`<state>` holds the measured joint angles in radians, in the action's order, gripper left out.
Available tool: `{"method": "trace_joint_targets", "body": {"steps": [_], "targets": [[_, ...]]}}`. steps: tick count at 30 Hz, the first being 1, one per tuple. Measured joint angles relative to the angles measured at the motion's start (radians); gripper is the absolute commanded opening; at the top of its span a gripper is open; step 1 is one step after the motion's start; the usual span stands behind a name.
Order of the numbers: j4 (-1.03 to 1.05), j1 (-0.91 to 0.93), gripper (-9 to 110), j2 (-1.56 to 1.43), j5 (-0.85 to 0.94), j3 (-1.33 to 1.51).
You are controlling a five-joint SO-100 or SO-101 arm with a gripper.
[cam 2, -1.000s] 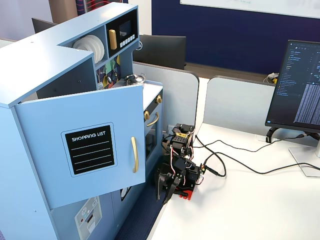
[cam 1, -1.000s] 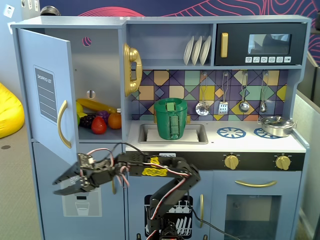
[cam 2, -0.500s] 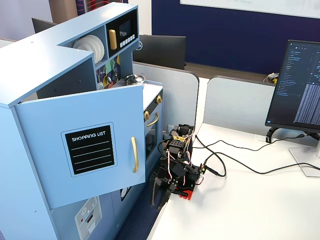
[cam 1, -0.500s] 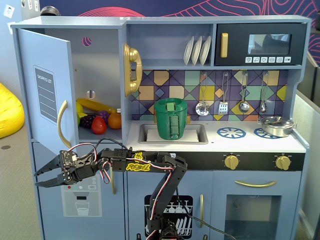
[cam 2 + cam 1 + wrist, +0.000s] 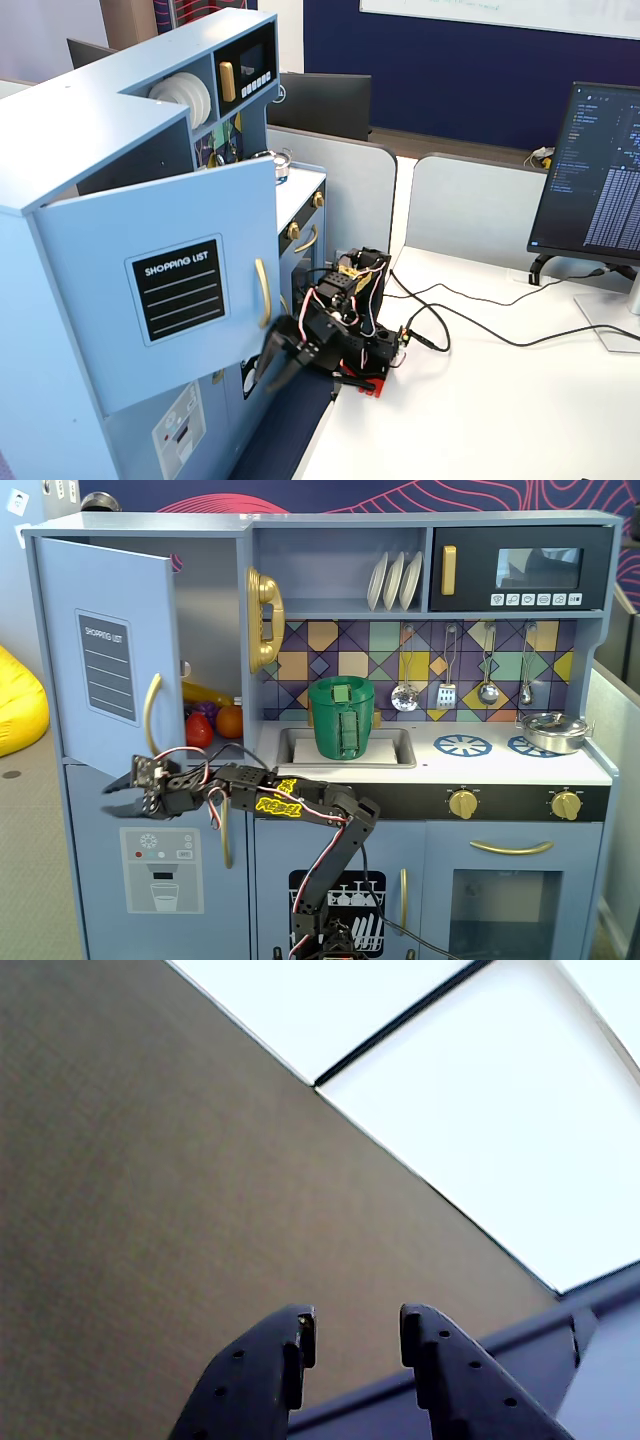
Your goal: Close the left cabinet door
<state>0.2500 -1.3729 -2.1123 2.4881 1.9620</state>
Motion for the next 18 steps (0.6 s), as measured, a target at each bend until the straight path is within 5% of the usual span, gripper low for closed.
{"method": "trace_joint_targets", "body": {"steps": [18], "targets": [[-0.155, 0.502, 0, -0.026, 0.0, 0.025]]}}
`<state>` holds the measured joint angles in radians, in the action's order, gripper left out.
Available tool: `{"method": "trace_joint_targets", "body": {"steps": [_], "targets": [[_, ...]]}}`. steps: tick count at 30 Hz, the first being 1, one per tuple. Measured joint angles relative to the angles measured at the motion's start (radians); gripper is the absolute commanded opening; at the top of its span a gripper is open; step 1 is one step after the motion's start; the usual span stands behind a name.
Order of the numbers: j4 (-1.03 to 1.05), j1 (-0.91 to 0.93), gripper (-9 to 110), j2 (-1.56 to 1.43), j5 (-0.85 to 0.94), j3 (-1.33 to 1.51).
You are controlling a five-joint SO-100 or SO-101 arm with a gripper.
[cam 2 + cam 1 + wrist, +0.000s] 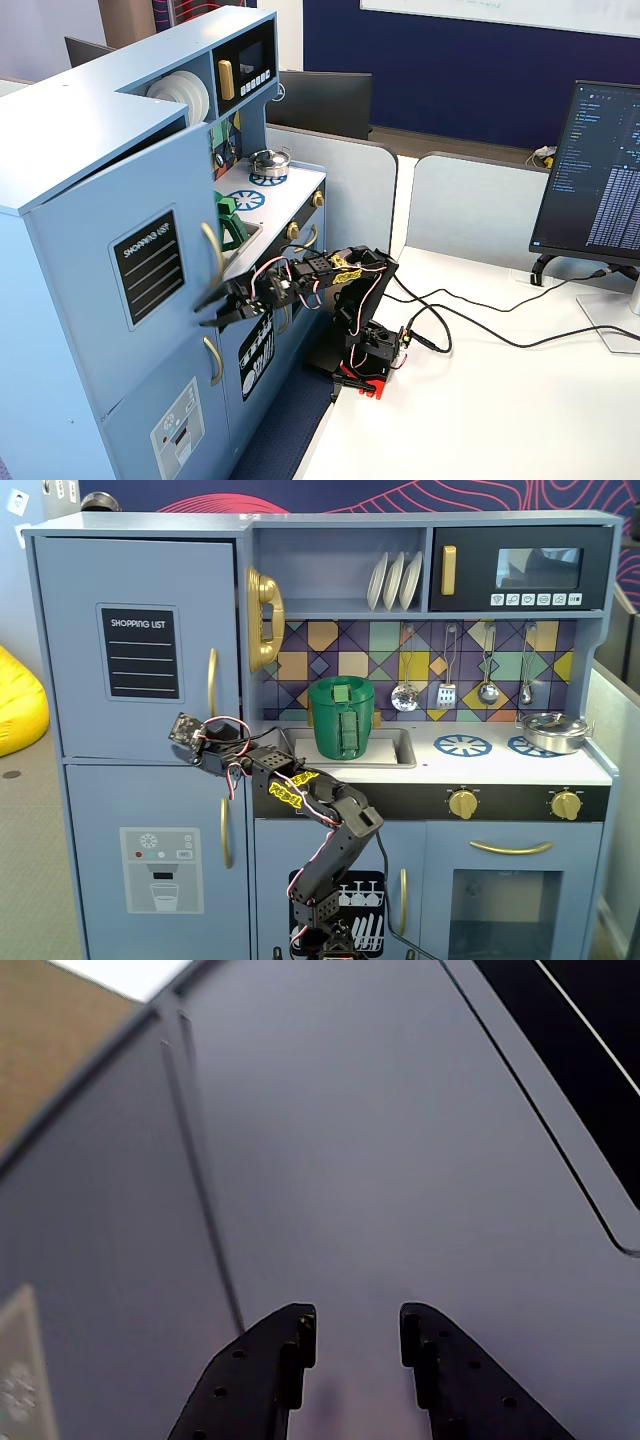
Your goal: Close the left cabinet door
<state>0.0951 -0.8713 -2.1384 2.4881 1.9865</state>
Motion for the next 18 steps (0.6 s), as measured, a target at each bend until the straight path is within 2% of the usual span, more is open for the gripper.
{"method": "trace_joint_targets", "body": {"steps": [9, 14, 18], "targets": [[-0.037, 0.037, 0, 0.006, -0.023, 0.029], [0.132, -0.043, 0, -0.156, -0.132, 0.144], [0.336, 0.011, 0, -0.356, -0.232, 0.276]]}}
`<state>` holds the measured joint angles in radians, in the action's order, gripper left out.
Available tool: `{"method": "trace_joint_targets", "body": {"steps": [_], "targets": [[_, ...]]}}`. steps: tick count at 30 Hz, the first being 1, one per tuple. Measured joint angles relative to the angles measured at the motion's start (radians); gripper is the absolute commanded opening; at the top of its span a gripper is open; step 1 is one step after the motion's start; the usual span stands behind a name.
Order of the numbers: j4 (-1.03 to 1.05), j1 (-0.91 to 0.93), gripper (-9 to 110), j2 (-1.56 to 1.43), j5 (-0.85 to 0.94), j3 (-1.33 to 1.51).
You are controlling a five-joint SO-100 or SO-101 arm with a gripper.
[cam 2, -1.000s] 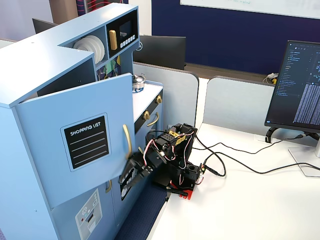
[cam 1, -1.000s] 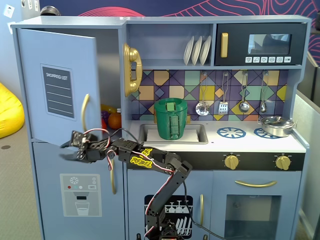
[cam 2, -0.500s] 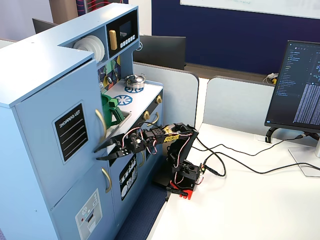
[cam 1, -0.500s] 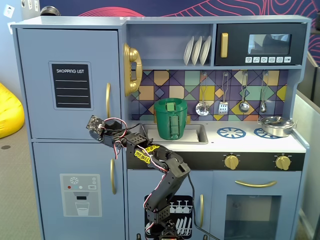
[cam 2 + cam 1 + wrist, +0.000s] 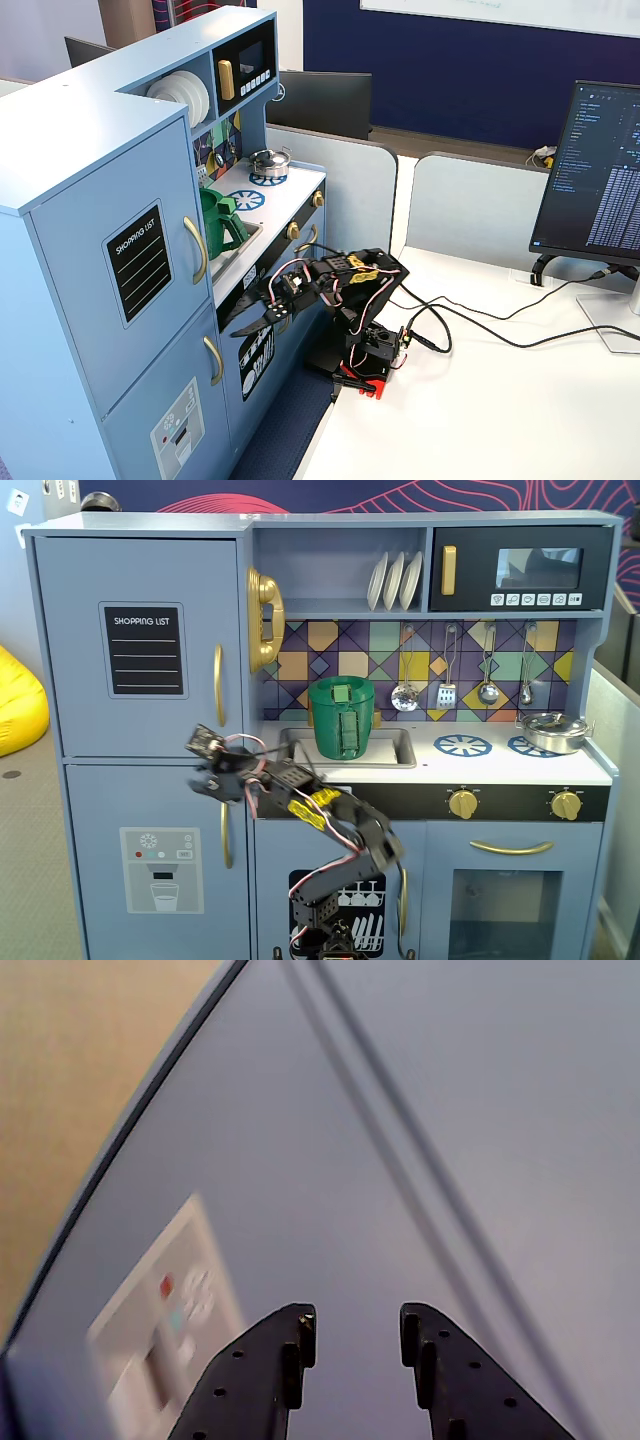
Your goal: Close the left cabinet door
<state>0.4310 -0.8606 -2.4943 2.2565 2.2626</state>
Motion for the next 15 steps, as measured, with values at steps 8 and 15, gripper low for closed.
{"method": "trace_joint_targets", "body": {"steps": [8, 15], "targets": [[0.454, 0.525, 0, -0.331, -0.173, 0.328], [0.746, 0.764, 0, -0.543, -0.469, 0.574]]}}
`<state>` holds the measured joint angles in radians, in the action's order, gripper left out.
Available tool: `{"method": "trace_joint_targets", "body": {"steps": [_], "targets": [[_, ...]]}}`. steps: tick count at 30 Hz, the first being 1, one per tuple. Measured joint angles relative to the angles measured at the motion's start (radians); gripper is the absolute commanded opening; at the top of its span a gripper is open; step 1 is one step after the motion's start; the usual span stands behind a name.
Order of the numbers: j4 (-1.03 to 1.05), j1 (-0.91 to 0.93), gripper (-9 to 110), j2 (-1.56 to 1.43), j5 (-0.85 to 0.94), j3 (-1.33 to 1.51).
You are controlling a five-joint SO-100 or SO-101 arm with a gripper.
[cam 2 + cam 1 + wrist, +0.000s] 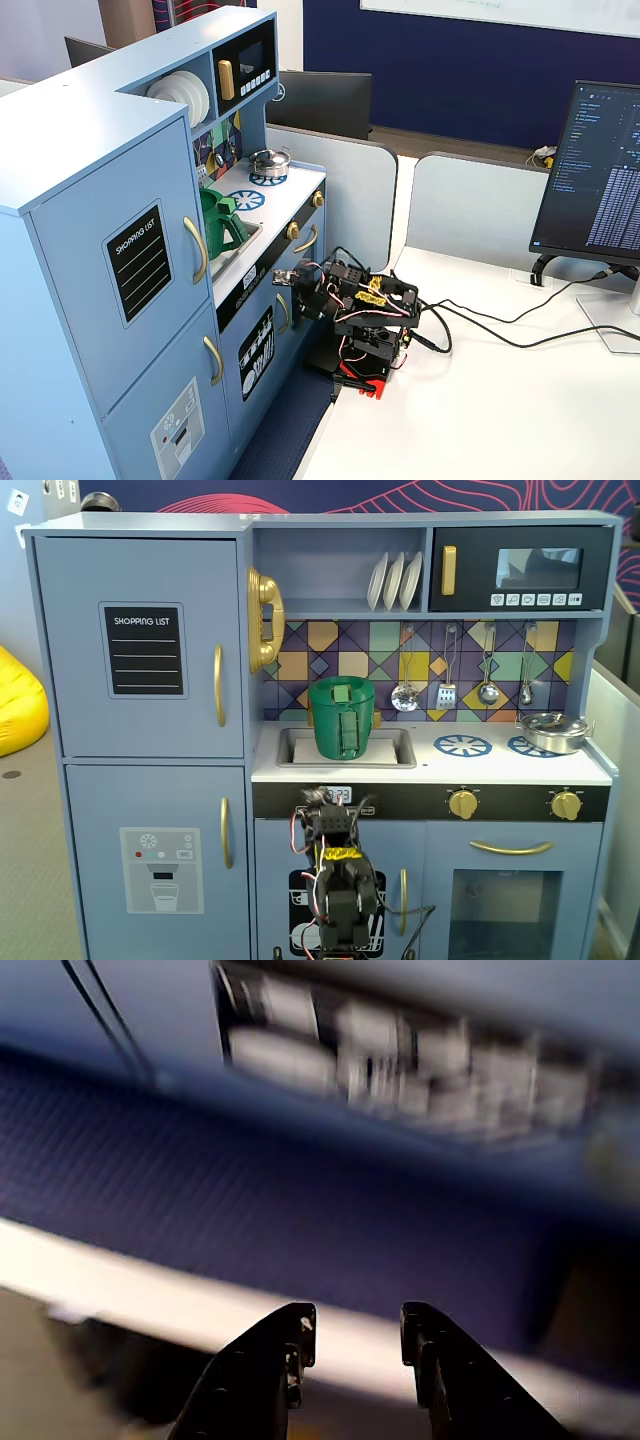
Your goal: Close the left cabinet door
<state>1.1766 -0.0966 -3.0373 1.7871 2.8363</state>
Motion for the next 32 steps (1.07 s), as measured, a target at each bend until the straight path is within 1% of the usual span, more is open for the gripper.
{"method": "trace_joint_targets", "body": {"steps": [3, 5, 7, 10, 17, 32], "targets": [[0.072, 0.035, 0, -0.052, -0.14, 0.061], [0.115, 0.044, 0, -0.066, -0.183, 0.091], [0.164, 0.048, 0, -0.091, -0.193, 0.114], [0.184, 0.048, 0, -0.129, -0.196, 0.126], [0.196, 0.048, 0, -0.138, -0.238, 0.132], [0.196, 0.048, 1, -0.138, -0.238, 0.132]]}}
